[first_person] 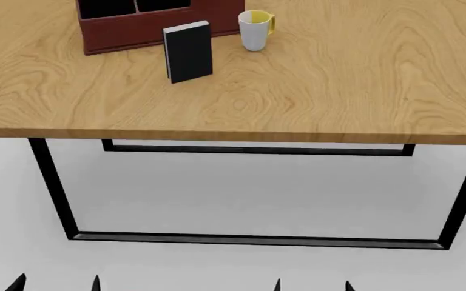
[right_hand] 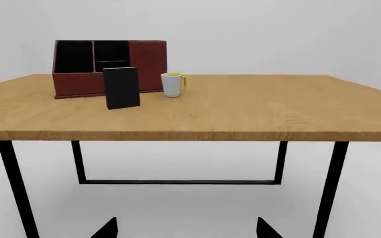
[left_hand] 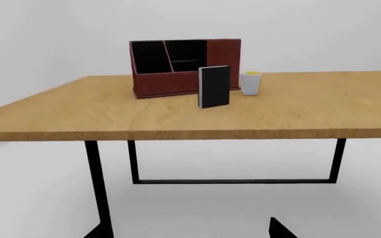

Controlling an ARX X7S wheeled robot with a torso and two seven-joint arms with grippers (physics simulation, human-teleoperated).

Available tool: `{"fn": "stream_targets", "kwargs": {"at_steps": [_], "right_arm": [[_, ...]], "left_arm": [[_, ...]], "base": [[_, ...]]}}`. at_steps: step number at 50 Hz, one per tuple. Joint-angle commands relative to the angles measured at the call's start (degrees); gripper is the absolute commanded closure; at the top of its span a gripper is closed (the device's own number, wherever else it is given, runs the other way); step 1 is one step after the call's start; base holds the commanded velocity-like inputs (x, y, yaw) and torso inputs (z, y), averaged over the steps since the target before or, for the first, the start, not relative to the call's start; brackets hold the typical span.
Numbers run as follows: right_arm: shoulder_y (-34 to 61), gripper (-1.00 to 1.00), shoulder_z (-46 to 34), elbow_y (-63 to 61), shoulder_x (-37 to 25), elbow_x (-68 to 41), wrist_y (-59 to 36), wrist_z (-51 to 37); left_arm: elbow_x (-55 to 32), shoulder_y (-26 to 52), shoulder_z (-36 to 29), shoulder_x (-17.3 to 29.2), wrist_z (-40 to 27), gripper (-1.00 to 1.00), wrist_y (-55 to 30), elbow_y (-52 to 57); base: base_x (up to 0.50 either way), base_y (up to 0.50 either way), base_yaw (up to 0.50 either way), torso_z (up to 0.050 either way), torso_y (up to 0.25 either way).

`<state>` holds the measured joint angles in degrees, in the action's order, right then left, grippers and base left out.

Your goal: Pick up the book and place it in the front compartment of the caddy.

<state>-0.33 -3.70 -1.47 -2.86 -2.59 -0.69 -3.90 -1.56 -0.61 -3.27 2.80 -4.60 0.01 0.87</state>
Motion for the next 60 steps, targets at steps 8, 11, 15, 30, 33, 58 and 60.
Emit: {"fn": "stream_targets", "kwargs": {"at_steps": [8, 11, 15, 30, 33, 58, 60], "right_arm": [[1.8, -1.0, 0.9, -10.8, -1.8, -1.8, -10.6, -0.5], [2.7, -1.0, 1.4, -14.2, -2.4, -2.7, -14.3, -0.9], [5.0, -1.0, 1.8, -17.0, -3.4, -2.4, -18.6, -2.1], [12.1, -1.0, 2.5, -29.2, -6.6, -2.8, -37.5, -4.1], [13.1, -1.0, 2.4, -30.7, -7.0, -3.1, -39.8, -4.1], [16.1, -1.0, 1.2, -33.9, -8.2, -2.6, -45.2, -6.3], [16.1, -1.0, 1.1, -34.0, -8.3, -2.7, -45.2, -6.3]], "left_arm": [[-3.2, -0.2, 0.6, 1.5, -0.5, -1.0, -13.4, 15.6], [-3.0, 0.2, 0.7, 2.3, -1.1, -1.0, -15.7, 18.5], [-1.7, 1.5, 0.4, 3.3, -2.4, -1.0, -18.4, 20.2], [-4.4, 7.0, 1.8, 5.5, -3.3, -1.0, -31.5, 27.6], [-5.0, 7.9, 1.6, 5.9, -3.1, -1.0, -34.0, 28.5], [-6.3, 8.2, 0.6, 7.0, -4.1, -1.0, -37.3, 32.9], [-6.4, 8.2, 0.5, 7.1, -4.1, -1.0, -37.2, 32.7]], "base": [[0.0, 0.0, 0.0, 0.0, 0.0], [0.0, 0.0, 0.0, 0.0, 0.0], [0.0, 0.0, 0.0, 0.0, 0.0], [0.0, 0.0, 0.0, 0.0, 0.0], [0.0, 0.0, 0.0, 0.0, 0.0], [0.0, 0.16, 0.0, 0.0, 0.0], [0.0, 0.5, 0.0, 0.0, 0.0]]}}
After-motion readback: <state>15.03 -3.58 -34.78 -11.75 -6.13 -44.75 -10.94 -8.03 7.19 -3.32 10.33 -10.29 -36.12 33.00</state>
